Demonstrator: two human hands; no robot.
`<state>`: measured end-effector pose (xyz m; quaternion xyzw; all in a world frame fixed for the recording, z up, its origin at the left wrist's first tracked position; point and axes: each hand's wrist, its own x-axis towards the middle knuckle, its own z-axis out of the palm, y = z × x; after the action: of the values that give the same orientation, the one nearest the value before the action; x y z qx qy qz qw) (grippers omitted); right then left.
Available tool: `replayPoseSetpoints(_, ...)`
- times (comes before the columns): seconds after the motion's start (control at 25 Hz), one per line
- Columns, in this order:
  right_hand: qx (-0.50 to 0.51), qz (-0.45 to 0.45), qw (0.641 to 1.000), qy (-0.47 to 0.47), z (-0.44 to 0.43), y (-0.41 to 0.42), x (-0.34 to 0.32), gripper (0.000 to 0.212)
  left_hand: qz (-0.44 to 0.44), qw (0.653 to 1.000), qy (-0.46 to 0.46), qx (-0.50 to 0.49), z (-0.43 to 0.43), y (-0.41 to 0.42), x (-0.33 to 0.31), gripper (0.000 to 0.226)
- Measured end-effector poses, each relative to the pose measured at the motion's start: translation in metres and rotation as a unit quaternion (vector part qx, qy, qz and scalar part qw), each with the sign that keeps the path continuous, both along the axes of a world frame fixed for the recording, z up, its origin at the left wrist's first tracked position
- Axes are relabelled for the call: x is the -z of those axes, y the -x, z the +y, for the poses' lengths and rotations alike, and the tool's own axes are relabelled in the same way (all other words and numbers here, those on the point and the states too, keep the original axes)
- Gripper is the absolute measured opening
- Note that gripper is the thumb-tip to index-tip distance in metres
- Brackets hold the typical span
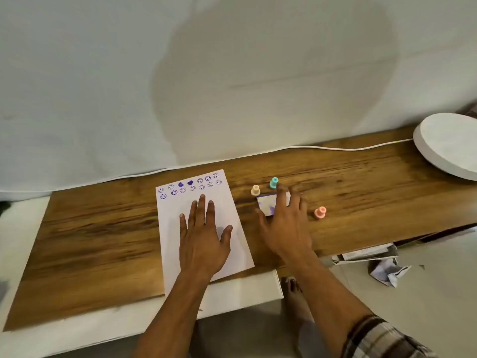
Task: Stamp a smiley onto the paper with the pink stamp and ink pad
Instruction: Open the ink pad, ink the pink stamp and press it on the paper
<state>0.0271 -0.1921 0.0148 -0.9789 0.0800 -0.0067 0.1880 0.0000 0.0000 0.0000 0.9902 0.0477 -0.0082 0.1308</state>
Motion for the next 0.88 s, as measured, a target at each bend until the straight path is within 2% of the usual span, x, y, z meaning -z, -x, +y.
replayPoseSetpoints(0.08, 0.048, 0.023, 0.998, -0.016, -0.001, -0.010, 0.005, 0.097, -0.020, 1.000, 0.018, -0.014, -0.004, -0.007, 0.001, 0.083)
replayPoseSetpoints(0.2, 0.061, 0.052, 0.997, -0.008, -0.002, -0.017, 0.015, 0.105, -0.029, 0.999, 0.043, -0.016, -0.011, -0.010, 0.002, 0.076)
replayPoseSetpoints(0.32, 0.052, 0.034, 0.998, 0.004, -0.003, -0.017, 0.019, 0.101, -0.027, 0.999, 0.044, -0.013, -0.011, -0.007, 0.004, 0.073)
replayPoseSetpoints(0.52, 0.070, 0.016, 0.996, -0.057, -0.002, -0.018, 0.016, 0.095, -0.014, 0.999, 0.047, -0.024, -0.009, -0.006, 0.007, 0.071)
replayPoseSetpoints(0.72, 0.092, -0.050, 0.993, -0.056, -0.025, -0.034, 0.005, 0.093, -0.011, 0.998, 0.060, -0.030, -0.009, -0.004, 0.007, 0.070)
replayPoseSetpoints(0.88, 0.121, -0.041, 0.991, -0.043, -0.053, -0.049, 0.005, 0.092, -0.018, 0.997, 0.064, -0.031, -0.005, -0.002, 0.009, 0.070)
